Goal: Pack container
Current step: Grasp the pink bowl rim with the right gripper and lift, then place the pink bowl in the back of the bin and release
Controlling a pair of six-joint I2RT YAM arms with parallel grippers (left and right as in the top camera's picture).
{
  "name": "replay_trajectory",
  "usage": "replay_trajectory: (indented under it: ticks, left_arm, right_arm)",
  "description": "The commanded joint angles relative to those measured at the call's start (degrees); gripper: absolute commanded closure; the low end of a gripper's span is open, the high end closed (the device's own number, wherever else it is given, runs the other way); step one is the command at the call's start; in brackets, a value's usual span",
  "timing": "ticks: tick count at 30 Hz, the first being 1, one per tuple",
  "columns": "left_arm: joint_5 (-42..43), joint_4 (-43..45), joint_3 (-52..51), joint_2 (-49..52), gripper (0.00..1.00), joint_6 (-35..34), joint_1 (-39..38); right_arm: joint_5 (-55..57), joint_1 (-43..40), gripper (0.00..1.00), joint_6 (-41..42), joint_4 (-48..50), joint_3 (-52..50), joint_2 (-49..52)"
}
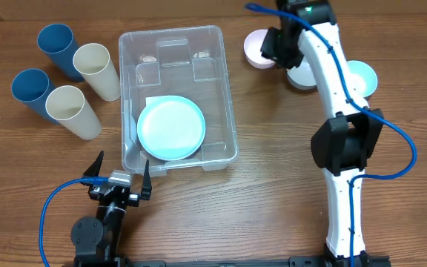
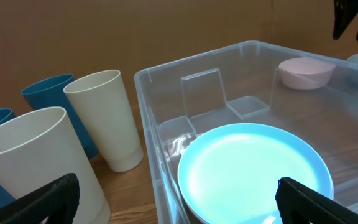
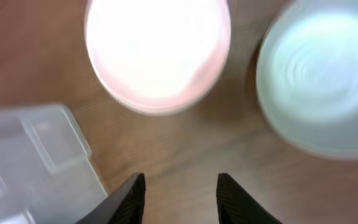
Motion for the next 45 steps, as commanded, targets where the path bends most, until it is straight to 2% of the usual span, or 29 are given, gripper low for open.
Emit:
replay_trajectory:
  ticks: [1,9,16,18,19,22,26,33,39,45]
  left_arm:
    - [-0.11,0.02,-0.20,-0.50,0.00,-0.02,-0.33]
    - [-0.11,0.02,-0.20,-0.50,0.00,-0.02,-0.33]
    - [-0.11,0.02,-0.20,-0.50,0.00,-0.02,-0.33]
    - [-0.11,0.02,-0.20,-0.50,0.00,-0.02,-0.33]
    - [-0.13,0.02,-0.20,-0.50,0.00,-0.02,-0.33]
    - [-0.11,0.02,-0.20,-0.50,0.00,-0.02,-0.33]
    - [-0.13,0.02,-0.20,-0.50,0.00,-0.02,-0.33]
    - [-0.13,0.02,-0.20,-0.50,0.00,-0.02,-0.33]
    - [-0.11,0.02,-0.20,-0.50,0.00,-0.02,-0.33]
    - [-0.13,0.02,-0.20,-0.50,0.00,-0.02,-0.33]
  right_arm:
    - [0.59,-0.72,0.61,0.44,4.85,-2.16,-0.26]
    - [3.17,-0.87,0.63,10.56,17.42,-11.37,1.79]
    - [4.61,-0.87,0.67,14.53,19.34,-11.58,6.75]
    - [4.59,-0.87,0.90,14.69,19.50,-11.58,7.69]
    - [4.59,-0.87,0.96,14.64,19.32,-11.58,7.74]
    - [4.39,-0.94,0.96,14.23,18.71,-11.39,7.50]
    - [5.31,-1.09,0.96,9.88,14.36,-6.75,5.35]
    - [6.16,0.35,0.96,-1.20,11.43,-1.79,-6.91]
    - [7.23,9.35,0.96,-12.09,14.53,-1.77,-12.66]
    - [11.06,16.22,0.96,-12.74,18.14,-4.63,-11.78]
